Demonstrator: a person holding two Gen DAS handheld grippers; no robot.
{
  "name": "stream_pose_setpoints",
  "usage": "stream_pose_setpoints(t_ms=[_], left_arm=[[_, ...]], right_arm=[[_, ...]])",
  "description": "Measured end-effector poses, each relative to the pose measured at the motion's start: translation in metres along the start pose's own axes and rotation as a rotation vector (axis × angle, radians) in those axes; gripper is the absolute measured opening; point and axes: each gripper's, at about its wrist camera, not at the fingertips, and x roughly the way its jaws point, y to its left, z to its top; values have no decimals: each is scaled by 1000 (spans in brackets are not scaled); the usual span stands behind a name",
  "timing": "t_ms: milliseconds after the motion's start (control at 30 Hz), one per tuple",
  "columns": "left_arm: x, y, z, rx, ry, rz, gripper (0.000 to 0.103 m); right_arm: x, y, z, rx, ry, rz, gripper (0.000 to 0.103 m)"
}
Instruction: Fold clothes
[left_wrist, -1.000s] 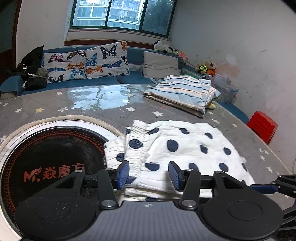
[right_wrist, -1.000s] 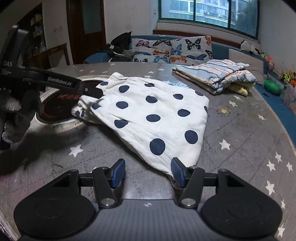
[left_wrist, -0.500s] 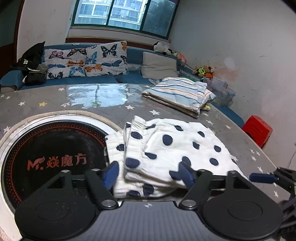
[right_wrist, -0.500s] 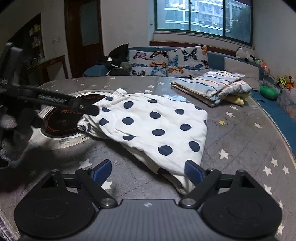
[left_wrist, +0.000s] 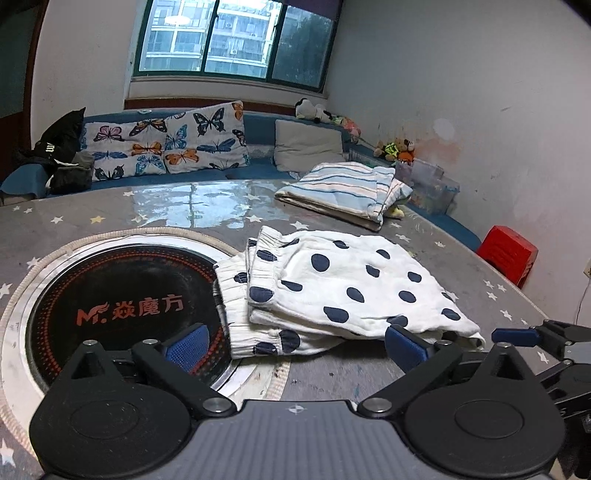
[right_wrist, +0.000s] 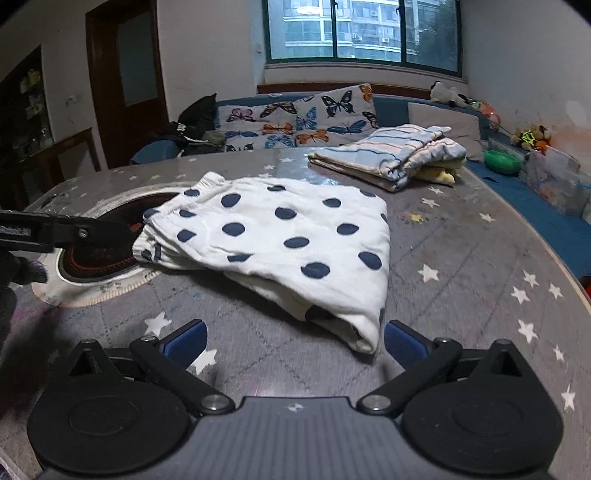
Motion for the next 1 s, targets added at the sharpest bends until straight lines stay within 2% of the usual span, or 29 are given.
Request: stream_pose_setpoints(t_ms=[200,533,633,1000], left_arm=[[-15,-3,-10,17,-5,-6,103],[-29,-6,-24,31,27,47,103],[-33,-5,-27,34,29,64,103],[-42,3,-36,-7,31,81,103]], right_arm=[[0,9,-8,25,9,-12,103],[-6,14,-14,125,14,-15,103],[-9,17,-15,149,11,-41,103],[-13,29,-19,192,22,-75,103]])
